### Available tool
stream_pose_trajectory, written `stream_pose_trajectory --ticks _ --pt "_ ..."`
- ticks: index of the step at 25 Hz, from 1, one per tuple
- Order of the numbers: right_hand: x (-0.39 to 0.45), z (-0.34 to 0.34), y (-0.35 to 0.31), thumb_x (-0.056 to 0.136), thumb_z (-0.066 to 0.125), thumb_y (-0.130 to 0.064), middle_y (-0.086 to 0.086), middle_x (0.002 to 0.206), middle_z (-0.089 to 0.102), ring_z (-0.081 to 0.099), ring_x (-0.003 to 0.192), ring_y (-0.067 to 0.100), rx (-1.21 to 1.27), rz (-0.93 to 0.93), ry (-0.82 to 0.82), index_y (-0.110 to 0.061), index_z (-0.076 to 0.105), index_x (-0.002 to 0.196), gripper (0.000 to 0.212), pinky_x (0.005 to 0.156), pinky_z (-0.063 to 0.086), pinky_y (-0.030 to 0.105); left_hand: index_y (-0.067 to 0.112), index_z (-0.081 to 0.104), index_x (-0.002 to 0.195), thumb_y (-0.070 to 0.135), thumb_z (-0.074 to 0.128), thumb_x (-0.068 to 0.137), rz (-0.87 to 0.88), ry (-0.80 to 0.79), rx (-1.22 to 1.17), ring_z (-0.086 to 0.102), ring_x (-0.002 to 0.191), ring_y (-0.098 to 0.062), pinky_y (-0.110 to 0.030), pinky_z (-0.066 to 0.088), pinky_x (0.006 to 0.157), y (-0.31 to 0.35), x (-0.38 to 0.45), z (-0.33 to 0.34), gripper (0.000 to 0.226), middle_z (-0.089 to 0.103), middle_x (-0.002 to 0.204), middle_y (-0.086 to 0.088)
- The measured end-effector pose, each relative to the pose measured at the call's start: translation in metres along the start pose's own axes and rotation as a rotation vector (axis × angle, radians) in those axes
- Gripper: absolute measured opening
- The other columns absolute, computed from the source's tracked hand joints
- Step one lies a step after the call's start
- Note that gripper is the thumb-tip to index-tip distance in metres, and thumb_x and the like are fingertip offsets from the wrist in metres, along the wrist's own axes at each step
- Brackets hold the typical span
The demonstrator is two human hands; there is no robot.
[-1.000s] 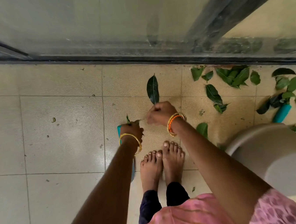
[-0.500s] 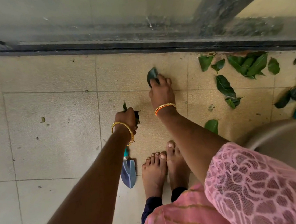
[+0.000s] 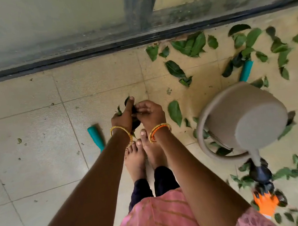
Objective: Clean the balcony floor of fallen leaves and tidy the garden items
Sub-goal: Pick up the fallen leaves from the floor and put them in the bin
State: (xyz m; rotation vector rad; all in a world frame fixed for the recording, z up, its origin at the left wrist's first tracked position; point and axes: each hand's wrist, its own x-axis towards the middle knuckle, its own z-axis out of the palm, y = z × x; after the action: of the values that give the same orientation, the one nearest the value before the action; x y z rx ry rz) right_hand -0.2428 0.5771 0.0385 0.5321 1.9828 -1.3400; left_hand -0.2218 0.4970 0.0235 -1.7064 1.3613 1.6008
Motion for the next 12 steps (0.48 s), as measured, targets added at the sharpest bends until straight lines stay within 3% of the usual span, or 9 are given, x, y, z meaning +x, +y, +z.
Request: stream_pose_trajectory --ticks 3,6,8,10,12 --pt "-0.029 -0.022 0.006 0.077 0.058 0.009 0.01 0.08 0.072 0.067 0.077 0.021 0.137 0.147 0.073 -0.009 0.074 0.079 0.023 0.077 0.057 0.032 0.002 0.061 0.109 0.034 0.065 0.084 -0.036 -0.07 -0.022 0.057 0.071 -0.024 -0.031 0.05 0.069 -0.001 -0.024 0.019 0.04 0.06 0.085 -0.012" --pt "-0.038 -0.043 0.007 0.077 0.058 0.011 0.006 0.058 0.066 0.062 0.059 0.018 0.425 0.345 0.036 -0.013 0.07 0.063 0.03 0.062 0.055 0.029 -0.004 0.056 0.113 0.015 0.049 0.092 -0.023 -0.06 0.082 0.048 0.066 -0.024 -0.024 0.041 0.054 -0.004 -0.037 0.038 0.029 0.048 0.073 -0.007" --pt "-0.03 -0.064 0.006 0.083 0.055 0.006 0.0 0.059 0.065 0.061 0.066 0.016 0.44 0.366 0.028 -0.009 0.066 0.069 0.024 0.064 0.053 0.025 -0.003 0.053 0.096 0.006 0.043 0.094 -0.06 -0.056 0.033 0.046 0.054 -0.023 -0.023 0.041 0.043 -0.003 -0.035 0.048 0.013 0.045 0.069 -0.009" --pt "-0.01 -0.088 0.017 0.086 0.059 -0.007 0.001 0.086 0.063 0.059 0.083 0.018 0.054 0.245 0.104 -0.007 0.067 0.094 0.012 0.075 0.052 0.028 0.002 0.051 0.075 -0.004 0.04 0.095 -0.113 -0.09 0.002 0.045 0.042 -0.018 -0.016 0.039 0.036 -0.003 -0.032 0.054 0.023 0.047 0.065 -0.011" --pt "0.018 -0.106 0.039 0.081 0.067 -0.022 0.008 0.122 0.048 0.054 0.106 0.028 -0.385 0.184 0.074 -0.016 0.056 0.124 0.044 0.091 0.049 0.033 0.003 0.053 0.068 -0.01 0.04 0.094 -0.109 -0.133 0.045 0.041 0.033 -0.015 -0.013 0.035 0.034 -0.005 -0.025 0.06 0.032 0.048 0.063 -0.01"
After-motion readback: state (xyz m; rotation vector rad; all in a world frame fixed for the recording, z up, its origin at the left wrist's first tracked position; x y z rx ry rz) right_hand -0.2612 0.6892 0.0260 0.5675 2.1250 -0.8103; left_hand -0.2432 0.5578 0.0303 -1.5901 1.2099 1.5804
